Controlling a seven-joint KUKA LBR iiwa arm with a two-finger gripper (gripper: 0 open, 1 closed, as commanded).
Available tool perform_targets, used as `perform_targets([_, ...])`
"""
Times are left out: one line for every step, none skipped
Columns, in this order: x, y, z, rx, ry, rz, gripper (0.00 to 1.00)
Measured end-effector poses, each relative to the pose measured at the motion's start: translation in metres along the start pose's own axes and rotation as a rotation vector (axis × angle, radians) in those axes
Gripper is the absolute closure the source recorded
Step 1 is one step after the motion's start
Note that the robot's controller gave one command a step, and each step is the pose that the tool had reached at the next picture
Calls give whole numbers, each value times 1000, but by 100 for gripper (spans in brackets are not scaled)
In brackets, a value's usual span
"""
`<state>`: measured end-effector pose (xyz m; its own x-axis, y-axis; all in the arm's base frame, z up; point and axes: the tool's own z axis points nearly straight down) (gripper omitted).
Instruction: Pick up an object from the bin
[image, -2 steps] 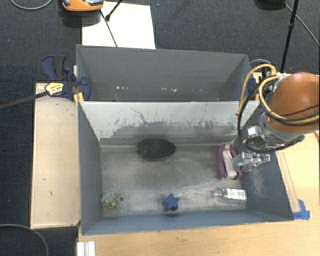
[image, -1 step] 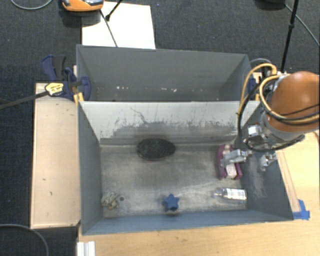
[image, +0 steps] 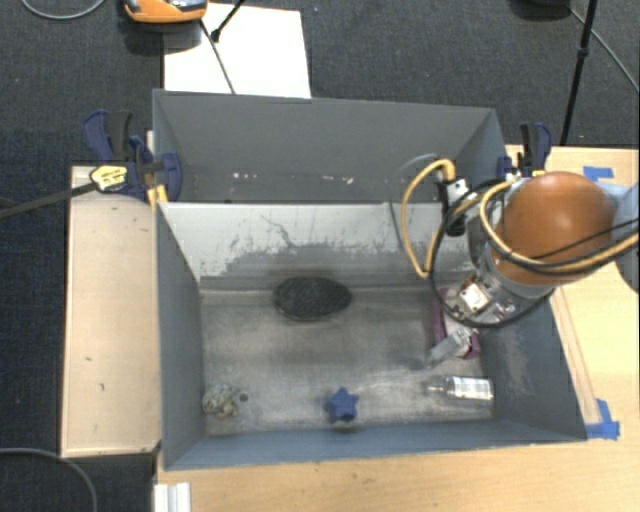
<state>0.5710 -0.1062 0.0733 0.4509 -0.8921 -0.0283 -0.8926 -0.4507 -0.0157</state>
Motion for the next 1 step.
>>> perform_targets([11,4,-1,-2,19,13,100])
